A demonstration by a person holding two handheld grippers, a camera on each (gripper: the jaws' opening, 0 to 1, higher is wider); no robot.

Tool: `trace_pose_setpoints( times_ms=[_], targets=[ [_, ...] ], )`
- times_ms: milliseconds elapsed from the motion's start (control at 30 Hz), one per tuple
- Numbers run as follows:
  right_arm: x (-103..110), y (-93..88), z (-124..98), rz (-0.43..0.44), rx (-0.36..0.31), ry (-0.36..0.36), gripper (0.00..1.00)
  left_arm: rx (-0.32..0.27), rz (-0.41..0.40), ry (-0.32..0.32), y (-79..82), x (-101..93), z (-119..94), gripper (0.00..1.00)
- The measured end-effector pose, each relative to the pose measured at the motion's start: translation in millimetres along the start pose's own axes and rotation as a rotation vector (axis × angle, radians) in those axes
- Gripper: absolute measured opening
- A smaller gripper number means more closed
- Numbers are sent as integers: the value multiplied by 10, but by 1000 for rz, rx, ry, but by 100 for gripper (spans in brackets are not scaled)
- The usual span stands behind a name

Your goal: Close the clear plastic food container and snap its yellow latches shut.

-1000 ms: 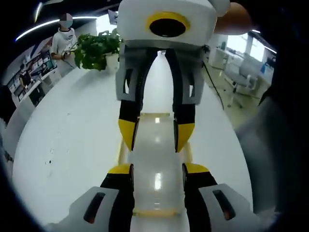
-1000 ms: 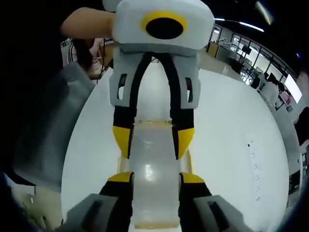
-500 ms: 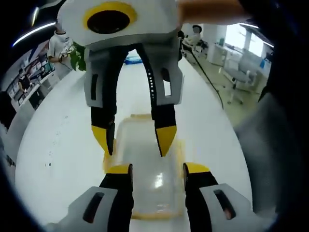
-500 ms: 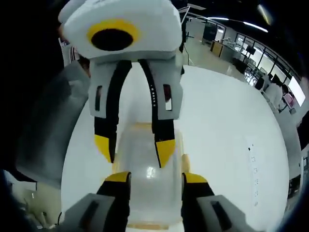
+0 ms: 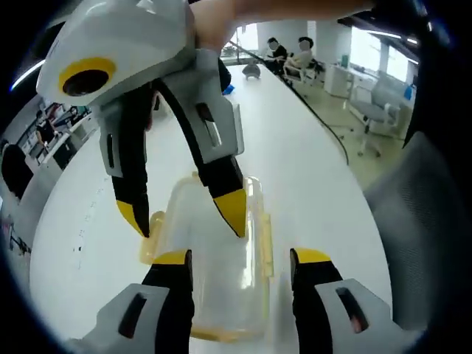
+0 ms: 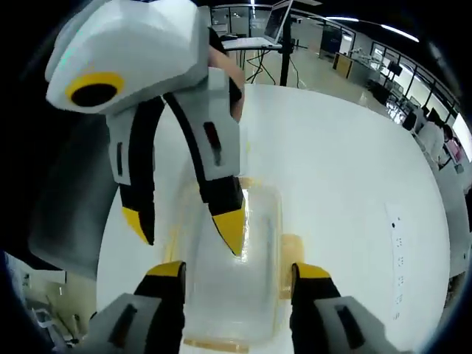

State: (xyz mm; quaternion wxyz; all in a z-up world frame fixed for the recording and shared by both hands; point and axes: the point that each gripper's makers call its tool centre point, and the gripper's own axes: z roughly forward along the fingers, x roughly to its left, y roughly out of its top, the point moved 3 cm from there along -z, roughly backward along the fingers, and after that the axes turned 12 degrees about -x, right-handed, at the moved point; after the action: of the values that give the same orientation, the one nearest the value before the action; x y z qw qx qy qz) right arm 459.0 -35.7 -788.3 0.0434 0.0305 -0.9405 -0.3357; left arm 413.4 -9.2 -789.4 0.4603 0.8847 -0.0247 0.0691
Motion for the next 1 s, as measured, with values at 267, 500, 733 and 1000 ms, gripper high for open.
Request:
trace_pose_setpoints(
  times_ms=[267,500,733,1000],
  targets=[
    [-9,-27,36,38,0,41,61,11,68,93,-37,-4,43,45],
    [-24,-41,74,69,10,99,61,37,181,135,-73,-34,75,45],
    [-54,-44,91,76,28,134,60,36,195,209,-85,-33,59,38],
    [-73,-42,103,75,52,162,58,44,203,204,-84,-5,88,35]
  ],
)
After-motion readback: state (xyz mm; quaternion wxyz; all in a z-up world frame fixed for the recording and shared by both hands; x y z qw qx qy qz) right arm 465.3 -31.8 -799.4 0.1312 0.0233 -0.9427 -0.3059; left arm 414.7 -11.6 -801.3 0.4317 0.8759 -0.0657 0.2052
